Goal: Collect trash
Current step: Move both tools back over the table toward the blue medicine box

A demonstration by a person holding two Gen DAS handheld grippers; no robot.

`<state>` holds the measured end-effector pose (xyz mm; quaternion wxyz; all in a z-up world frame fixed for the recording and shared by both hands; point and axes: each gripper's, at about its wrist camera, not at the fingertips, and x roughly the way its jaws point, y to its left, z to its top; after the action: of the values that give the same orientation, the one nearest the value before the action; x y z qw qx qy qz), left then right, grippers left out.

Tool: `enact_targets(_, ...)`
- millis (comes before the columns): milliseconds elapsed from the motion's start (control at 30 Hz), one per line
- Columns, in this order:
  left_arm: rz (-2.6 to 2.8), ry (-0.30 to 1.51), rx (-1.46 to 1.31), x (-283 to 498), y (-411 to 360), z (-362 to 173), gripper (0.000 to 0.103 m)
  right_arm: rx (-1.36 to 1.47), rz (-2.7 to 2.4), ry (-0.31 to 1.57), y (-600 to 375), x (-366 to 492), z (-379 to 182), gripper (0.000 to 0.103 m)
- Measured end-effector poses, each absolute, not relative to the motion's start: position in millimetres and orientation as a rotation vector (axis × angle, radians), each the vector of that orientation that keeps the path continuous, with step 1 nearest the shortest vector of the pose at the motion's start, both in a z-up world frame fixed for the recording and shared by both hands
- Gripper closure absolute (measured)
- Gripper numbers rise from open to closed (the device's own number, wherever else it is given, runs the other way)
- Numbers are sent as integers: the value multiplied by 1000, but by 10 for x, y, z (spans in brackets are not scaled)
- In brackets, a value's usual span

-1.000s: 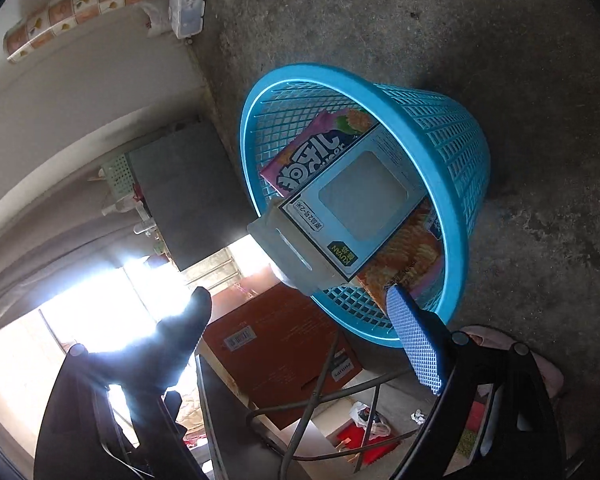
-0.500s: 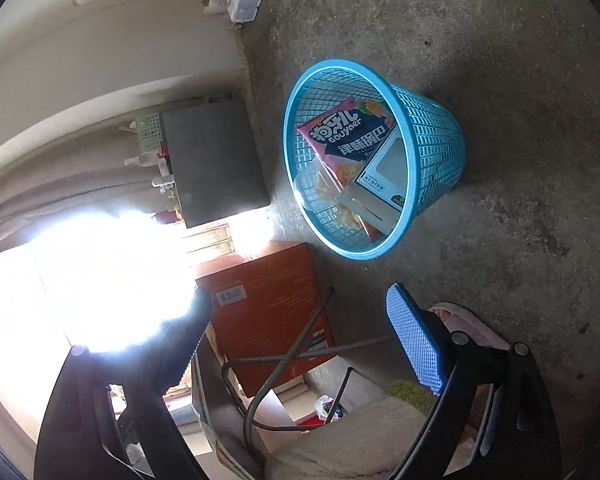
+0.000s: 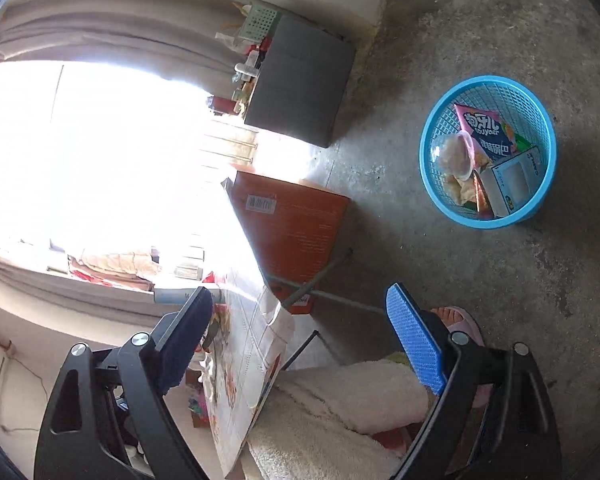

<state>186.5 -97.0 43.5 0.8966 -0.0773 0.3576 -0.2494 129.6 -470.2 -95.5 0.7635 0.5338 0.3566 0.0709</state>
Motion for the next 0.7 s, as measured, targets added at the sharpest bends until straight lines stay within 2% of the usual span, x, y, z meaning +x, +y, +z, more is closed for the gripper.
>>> enact_targets(233, -313, 649, -213, 1596, 152, 376, 23, 766, 338, 817, -3607, 1796, -212, 16)
enact_targets(400, -166, 647, -238, 1515, 794, 255, 23, 558, 429, 836, -2878, 2160, 79, 16)
enact_targets(700, -45, 755, -198, 1728, 1196, -95, 23, 245, 400, 801, -1924, 2703, 290, 16)
